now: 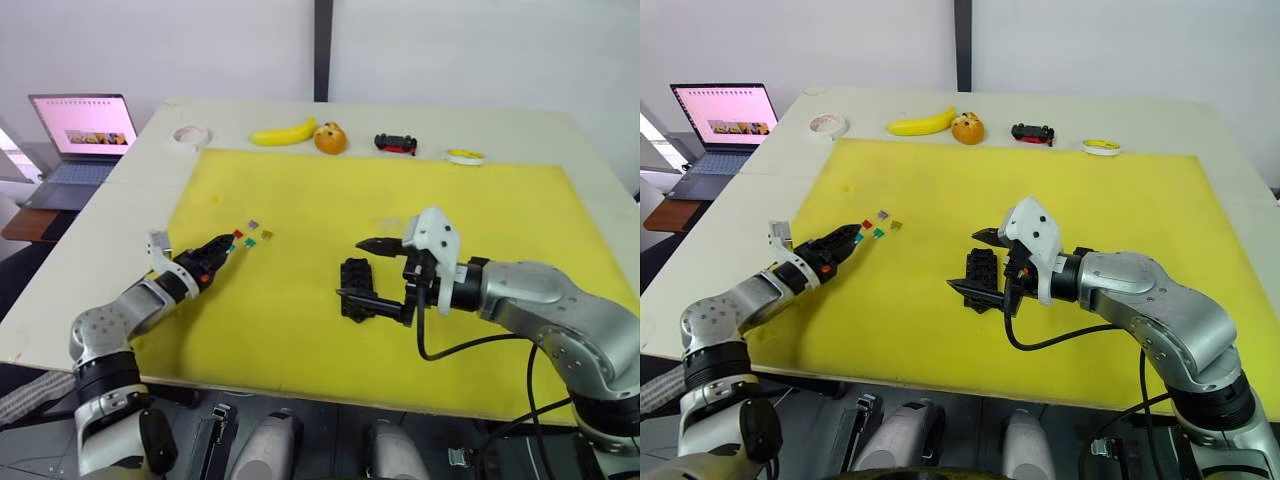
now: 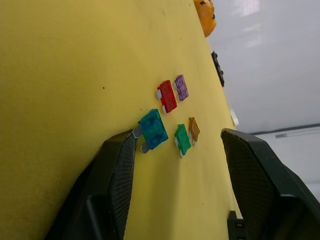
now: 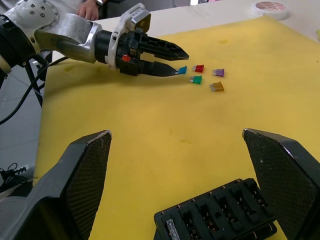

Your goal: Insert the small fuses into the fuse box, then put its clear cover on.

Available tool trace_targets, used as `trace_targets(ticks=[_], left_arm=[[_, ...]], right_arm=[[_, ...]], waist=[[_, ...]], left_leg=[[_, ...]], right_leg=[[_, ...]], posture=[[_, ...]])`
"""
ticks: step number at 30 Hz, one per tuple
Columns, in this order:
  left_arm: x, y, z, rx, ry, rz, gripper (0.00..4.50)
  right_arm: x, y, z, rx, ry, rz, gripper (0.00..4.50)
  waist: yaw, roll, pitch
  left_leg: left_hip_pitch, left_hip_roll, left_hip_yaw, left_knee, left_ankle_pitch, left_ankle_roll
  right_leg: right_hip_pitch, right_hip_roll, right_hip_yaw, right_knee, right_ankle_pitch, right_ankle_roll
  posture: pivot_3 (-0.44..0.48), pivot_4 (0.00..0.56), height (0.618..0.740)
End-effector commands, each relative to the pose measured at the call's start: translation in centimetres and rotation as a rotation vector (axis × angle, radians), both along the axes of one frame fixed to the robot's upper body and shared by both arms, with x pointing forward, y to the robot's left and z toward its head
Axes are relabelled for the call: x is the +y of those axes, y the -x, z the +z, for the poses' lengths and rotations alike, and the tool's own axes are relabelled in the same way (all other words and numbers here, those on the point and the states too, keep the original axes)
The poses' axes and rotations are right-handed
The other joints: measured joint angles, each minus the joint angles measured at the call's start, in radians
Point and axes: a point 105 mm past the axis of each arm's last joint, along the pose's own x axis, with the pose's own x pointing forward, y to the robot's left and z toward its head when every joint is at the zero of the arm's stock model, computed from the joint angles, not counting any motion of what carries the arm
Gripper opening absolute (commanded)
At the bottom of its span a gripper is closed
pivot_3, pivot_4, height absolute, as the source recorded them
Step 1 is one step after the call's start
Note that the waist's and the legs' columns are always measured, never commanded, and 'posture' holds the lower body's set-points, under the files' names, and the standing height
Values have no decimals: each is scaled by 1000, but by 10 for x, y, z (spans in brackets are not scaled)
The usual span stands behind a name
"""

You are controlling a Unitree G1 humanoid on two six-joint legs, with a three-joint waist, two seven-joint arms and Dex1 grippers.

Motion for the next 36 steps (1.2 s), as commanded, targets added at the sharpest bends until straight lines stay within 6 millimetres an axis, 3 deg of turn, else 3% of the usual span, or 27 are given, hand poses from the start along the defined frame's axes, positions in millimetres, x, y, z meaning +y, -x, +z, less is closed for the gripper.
trace_targets(ticks=[1,19,22,24,36], left_arm=[[-24,1,-22,93,15,-63,2870],[-24,3,-24,99,-9,-79,2870],[-24,2,-23,95,-2,-72,1953],[-24,3,-24,102,-11,-77,965],[-23,3,-26,109,-15,-75,965]], right_arm=[[-1,1,11,-52,5,5,4500],[-4,1,10,-61,7,-6,4500],[-4,1,10,-59,10,-4,4500],[-4,1,9,-57,14,1,4500],[-2,5,7,-37,16,28,4500]], waist=[[0,0,0],[2,0,0],[1,0,0],[-1,0,0],[-4,0,0]], left_leg=[[0,0,0,0,0,0],[0,0,-1,0,0,0],[0,0,-1,0,0,0],[-1,0,-1,0,0,0],[-1,0,-2,-3,0,-1]], right_leg=[[0,0,0,0,0,0],[0,0,-1,-1,0,0],[0,0,-1,-1,0,0],[0,0,-1,-1,0,0],[0,0,-1,-4,0,1]], posture=[[0,150,740],[0,150,740],[0,150,740],[0,150,740],[0,150,740]])
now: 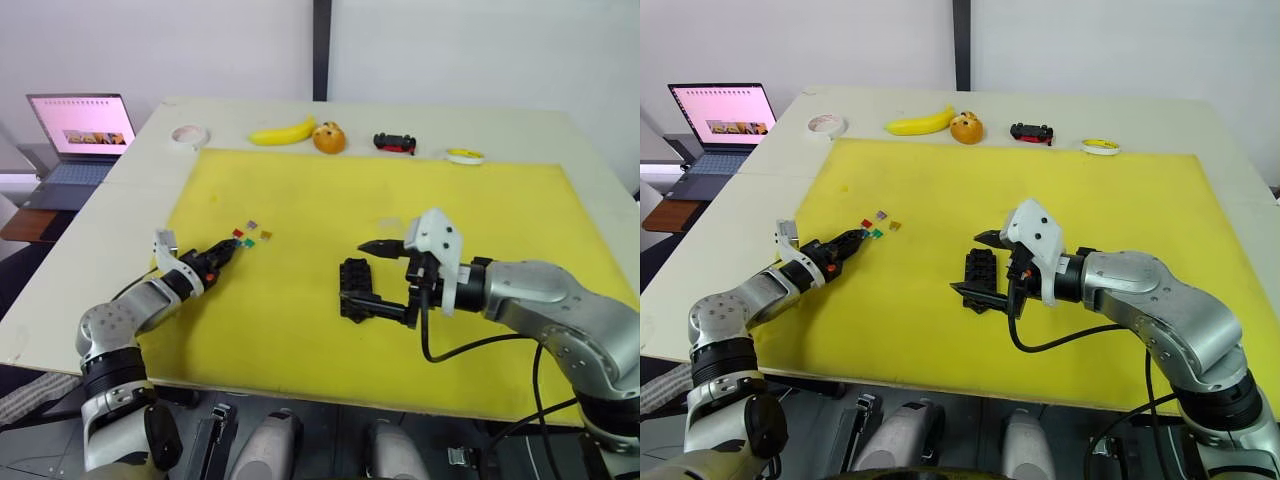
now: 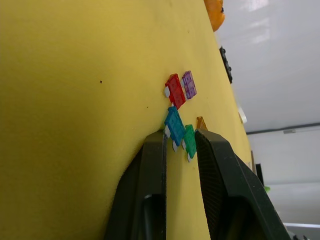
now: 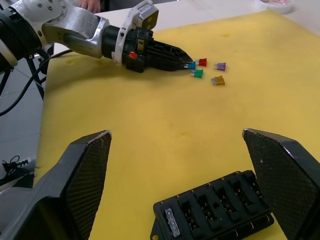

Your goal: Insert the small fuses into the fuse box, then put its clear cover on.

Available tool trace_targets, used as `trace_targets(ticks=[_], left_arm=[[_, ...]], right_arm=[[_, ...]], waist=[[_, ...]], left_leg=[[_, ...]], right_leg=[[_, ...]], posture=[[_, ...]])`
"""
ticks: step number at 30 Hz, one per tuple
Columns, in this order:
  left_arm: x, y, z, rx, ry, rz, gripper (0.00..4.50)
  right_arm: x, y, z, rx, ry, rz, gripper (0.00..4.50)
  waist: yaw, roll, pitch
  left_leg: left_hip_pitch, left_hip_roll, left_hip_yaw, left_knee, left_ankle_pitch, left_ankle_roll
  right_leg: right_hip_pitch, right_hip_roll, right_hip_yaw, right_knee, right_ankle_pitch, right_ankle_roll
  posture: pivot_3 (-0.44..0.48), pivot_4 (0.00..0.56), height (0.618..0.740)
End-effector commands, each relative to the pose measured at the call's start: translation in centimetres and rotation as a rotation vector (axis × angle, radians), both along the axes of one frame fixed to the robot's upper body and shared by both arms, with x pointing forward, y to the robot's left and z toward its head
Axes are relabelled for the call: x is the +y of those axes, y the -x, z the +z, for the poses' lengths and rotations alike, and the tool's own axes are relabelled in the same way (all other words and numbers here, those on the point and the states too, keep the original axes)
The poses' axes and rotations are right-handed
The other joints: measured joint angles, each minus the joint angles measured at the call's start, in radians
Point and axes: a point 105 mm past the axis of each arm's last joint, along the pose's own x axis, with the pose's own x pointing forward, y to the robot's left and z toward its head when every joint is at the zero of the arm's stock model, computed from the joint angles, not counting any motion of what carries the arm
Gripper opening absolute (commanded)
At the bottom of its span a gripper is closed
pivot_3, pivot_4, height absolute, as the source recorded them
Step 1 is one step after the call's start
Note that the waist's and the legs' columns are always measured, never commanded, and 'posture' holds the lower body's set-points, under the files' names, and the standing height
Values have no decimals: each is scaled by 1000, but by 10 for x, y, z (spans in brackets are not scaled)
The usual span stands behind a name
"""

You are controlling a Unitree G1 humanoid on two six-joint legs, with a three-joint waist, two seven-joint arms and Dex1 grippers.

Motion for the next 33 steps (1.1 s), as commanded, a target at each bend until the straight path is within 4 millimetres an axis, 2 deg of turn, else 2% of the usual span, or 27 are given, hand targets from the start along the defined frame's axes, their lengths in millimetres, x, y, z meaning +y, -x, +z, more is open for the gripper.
trace_targets(ticks=[1,7,10,11,20,24,26,27,29,33], left_arm=[[-18,6,-24,101,10,-63,965],[-16,6,-25,101,17,-51,965],[-15,7,-25,100,10,-49,115],[-13,8,-25,100,9,-46,49],[5,17,-19,83,-8,-15,49],[12,26,-1,26,-16,-37,49],[15,34,16,-27,-16,-79,49],[15,41,31,-79,-26,-127,49],[11,51,49,-137,-41,-197,49],[-6,67,86,-264,-94,-363,49]], right_arm=[[0,3,8,-42,-9,12,4500],[0,3,8,-44,-7,8,4500],[-1,2,9,-46,-7,6,4500],[-1,2,9,-47,-6,5,4500],[-5,1,11,-50,-4,-2,4500],[-7,0,13,-42,-21,-13,4500],[-8,-1,17,-19,-68,-17,4500],[-9,-1,21,5,-110,-14,4500],[-9,-1,26,38,-164,-10,4500],[-6,0,30,115,-251,5,4500]], waist=[[0,0,0],[0,0,0],[0,0,0],[0,1,0],[-8,2,0],[-28,1,0],[-34,0,1],[-38,-2,2],[-53,-7,5],[-54,-7,5]], left_leg=[[0,0,0,0,0,0],[0,0,0,0,0,0],[0,0,0,0,0,0],[0,0,0,-1,0,0],[1,1,0,-10,2,-3],[0,2,0,-14,4,-7],[0,2,0,-14,5,-7],[-1,2,0,-14,5,-8],[-2,3,-1,-14,5,-8],[-7,3,-3,-13,5,-9]], right_leg=[[0,0,0,0,0,0],[0,0,0,0,0,0],[0,0,0,0,0,0],[0,0,0,0,0,0],[-2,0,0,-3,0,0],[-2,1,1,-4,0,0],[-4,1,2,-4,0,0],[-4,1,2,-4,0,0],[-5,2,3,-4,0,0],[-9,1,3,-4,0,0]], posture=[[0,150,740],[0,150,740],[0,150,740],[0,150,740],[0,150,740],[0,150,740],[0,150,740],[0,150,740],[0,150,740],[0,150,740]])
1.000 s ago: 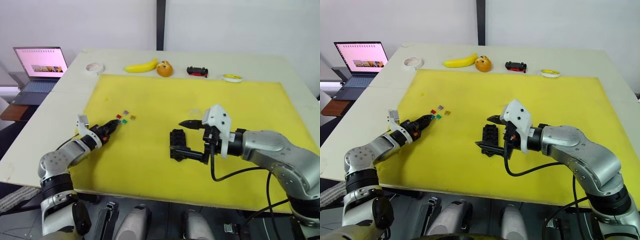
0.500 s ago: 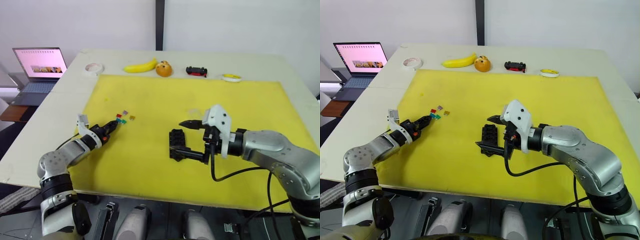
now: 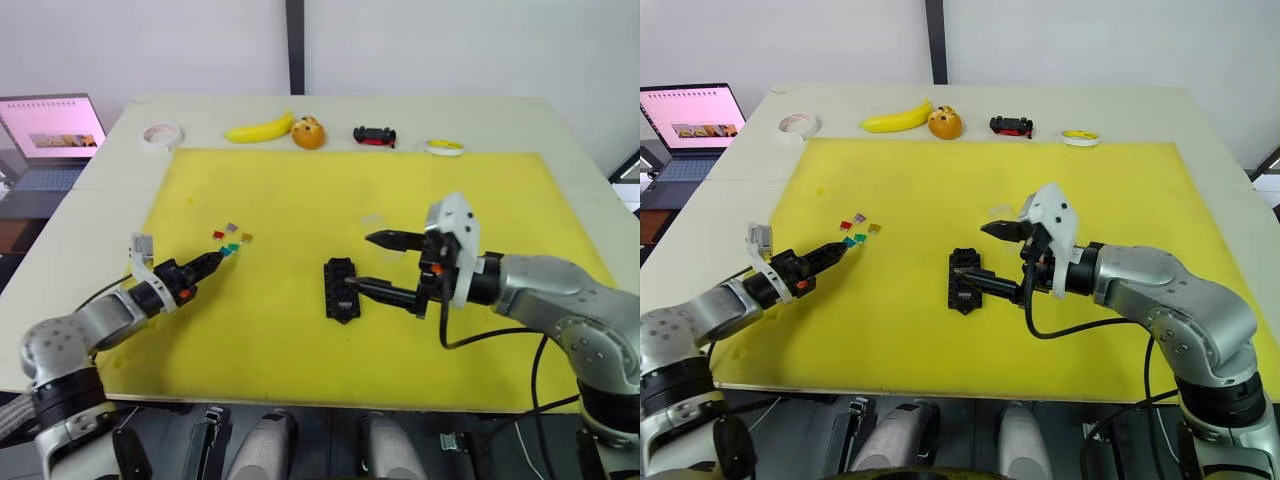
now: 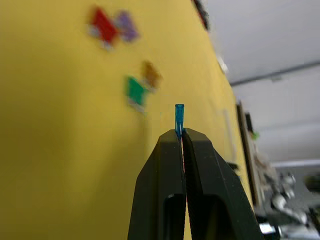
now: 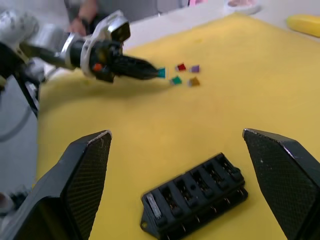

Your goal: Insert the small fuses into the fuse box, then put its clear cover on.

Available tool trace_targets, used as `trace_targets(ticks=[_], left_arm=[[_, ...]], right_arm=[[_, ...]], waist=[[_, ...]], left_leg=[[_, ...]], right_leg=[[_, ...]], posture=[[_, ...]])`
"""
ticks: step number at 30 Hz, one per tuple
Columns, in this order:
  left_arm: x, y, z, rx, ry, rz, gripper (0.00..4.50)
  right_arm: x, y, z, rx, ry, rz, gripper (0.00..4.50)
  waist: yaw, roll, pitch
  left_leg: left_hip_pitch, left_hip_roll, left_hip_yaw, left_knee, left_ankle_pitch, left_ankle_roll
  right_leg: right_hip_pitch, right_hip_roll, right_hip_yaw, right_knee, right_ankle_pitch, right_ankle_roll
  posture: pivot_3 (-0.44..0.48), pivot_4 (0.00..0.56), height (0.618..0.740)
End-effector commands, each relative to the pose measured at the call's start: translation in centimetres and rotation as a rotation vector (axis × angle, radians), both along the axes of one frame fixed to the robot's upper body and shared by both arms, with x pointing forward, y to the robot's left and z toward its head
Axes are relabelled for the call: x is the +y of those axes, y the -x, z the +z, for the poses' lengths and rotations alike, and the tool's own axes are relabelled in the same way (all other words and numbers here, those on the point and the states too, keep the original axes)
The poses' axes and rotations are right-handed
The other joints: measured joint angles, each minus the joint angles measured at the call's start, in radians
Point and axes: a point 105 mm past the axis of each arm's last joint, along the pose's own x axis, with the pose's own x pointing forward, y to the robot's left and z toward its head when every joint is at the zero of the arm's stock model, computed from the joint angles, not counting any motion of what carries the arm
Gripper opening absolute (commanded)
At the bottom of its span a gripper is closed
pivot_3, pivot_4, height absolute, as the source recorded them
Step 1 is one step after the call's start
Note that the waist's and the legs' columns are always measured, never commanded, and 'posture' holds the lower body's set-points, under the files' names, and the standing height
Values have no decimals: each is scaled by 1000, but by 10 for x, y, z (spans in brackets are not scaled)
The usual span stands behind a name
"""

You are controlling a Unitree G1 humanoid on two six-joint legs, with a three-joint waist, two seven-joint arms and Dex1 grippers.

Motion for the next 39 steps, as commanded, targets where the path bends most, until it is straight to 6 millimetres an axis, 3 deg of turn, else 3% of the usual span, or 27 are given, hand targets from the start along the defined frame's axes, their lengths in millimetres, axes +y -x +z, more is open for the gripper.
trace_targets(ticks=[1,11,16,18,21,23,39], left_arm=[[-20,16,45,-166,-23,-175,49],[-94,31,95,-351,153,-461,49],[-108,33,99,-340,187,-524,49],[-113,33,99,-336,191,-543,49],[-116,32,99,-334,202,-551,0],[-118,31,98,-332,208,-551,0],[-123,30,101,-332,240,-545,0]], right_arm=[[4,4,15,22,-93,27,4500],[19,-3,33,167,-315,22,4500],[23,-5,38,204,-375,8,4500],[25,-4,40,220,-402,7,4500],[29,-2,43,237,-429,18,3707],[30,-2,45,254,-454,15,2790],[31,-1,42,317,-472,-9,2790]], waist=[[0,0,0],[-2,0,0],[-12,0,0],[-20,0,0],[-25,0,0],[-26,0,0],[-25,0,0]], left_leg=[[-1,0,0,0,0,0],[-6,0,0,2,3,-5],[-6,1,0,2,4,-6],[-6,1,0,2,5,-6],[-6,0,1,2,5,-5],[-6,0,1,2,5,-5],[-6,1,1,2,6,-5]], right_leg=[[-1,0,0,0,0,0],[-9,0,1,7,0,0],[-11,1,2,11,0,-1],[-11,1,2,12,0,-1],[-11,2,2,12,0,-1],[-11,3,2,12,0,-1],[-11,4,3,12,0,-1]], posture=[[0,150,740],[0,150,740],[0,150,740],[0,150,740],[0,150,740],[0,150,740],[0,150,740]])
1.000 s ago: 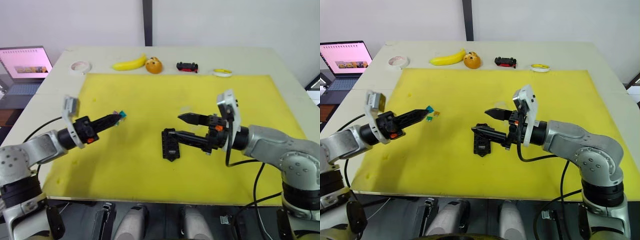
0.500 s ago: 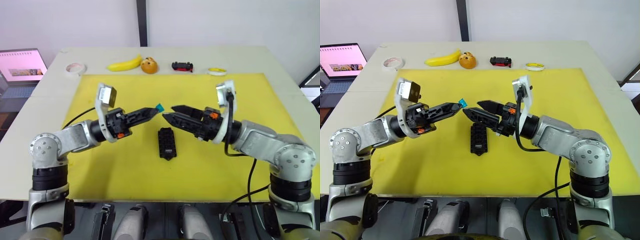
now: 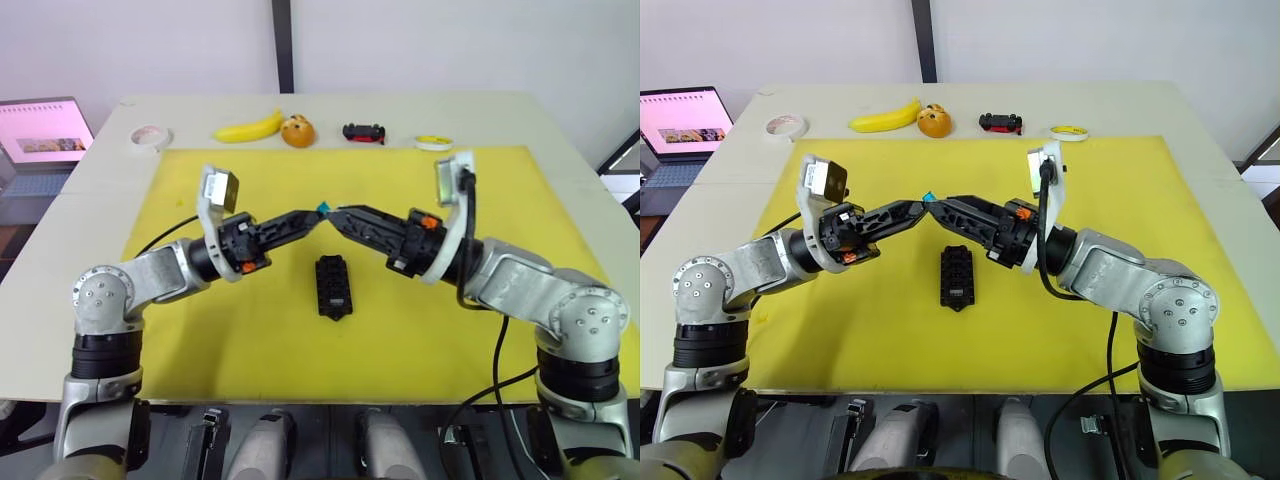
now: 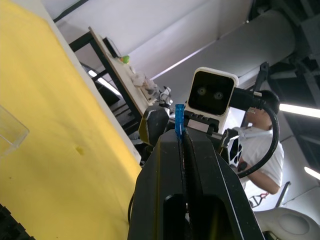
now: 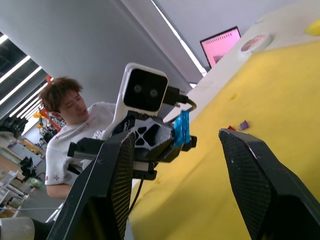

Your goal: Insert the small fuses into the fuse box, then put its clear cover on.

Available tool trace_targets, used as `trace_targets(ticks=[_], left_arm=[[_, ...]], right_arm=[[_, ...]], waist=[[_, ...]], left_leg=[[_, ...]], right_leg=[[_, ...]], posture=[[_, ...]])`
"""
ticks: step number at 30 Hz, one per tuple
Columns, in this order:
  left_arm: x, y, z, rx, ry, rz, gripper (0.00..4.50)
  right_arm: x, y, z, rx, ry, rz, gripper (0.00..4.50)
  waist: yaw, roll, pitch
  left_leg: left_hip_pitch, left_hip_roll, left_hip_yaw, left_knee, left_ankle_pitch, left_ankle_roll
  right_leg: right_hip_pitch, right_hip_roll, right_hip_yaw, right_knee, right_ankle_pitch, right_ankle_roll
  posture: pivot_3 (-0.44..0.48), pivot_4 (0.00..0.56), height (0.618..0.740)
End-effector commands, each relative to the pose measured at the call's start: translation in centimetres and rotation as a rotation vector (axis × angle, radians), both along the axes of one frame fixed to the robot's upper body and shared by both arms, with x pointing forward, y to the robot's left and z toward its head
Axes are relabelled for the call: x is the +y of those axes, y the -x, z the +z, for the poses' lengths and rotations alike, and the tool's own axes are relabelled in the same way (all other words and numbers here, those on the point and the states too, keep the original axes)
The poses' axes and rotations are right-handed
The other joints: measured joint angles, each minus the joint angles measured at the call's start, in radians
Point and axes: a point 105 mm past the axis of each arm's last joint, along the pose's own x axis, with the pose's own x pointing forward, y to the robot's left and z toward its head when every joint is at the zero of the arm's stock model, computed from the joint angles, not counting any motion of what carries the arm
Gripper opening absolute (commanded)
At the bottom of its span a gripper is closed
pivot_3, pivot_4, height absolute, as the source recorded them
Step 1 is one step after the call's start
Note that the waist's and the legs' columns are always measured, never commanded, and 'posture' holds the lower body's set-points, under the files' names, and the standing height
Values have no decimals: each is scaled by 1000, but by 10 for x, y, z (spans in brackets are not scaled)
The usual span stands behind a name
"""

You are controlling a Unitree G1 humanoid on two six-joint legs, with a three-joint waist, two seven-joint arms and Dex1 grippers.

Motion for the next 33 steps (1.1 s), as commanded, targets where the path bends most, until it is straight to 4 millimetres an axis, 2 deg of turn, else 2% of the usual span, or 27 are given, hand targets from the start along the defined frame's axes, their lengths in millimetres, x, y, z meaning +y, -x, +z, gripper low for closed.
trace_targets(ticks=[1,17,18,19,21,33], left_arm=[[-3,6,12,-41,23,-28,0],[-5,6,7,-30,19,-31,0],[-4,5,7,-28,20,-28,0],[-2,5,7,-25,22,-24,0],[-1,5,6,-23,23,-22,0],[-2,8,1,-22,22,-31,0]], right_arm=[[1,5,8,-24,-22,10,2790],[2,4,8,-19,-19,6,2790],[1,4,10,-18,-26,6,2405],[1,4,11,-18,-32,6,2286],[1,4,12,-17,-39,6,1623],[2,3,12,-10,-34,9,1623]], waist=[[0,0,0],[0,0,0],[0,0,0],[-1,0,0],[-1,0,0],[-1,0,0]], left_leg=[[0,0,0,0,0,0],[0,0,0,1,0,0],[0,0,0,1,0,0],[0,0,0,1,0,0],[0,0,0,1,0,0],[0,0,0,1,0,0]], right_leg=[[0,0,0,0,0,0],[0,0,0,1,0,0],[0,0,0,1,0,0],[0,0,0,1,0,0],[0,0,0,1,0,0],[0,1,0,1,0,0]], posture=[[0,150,740],[0,150,740],[0,150,740],[0,150,740],[0,150,740],[0,150,740]])
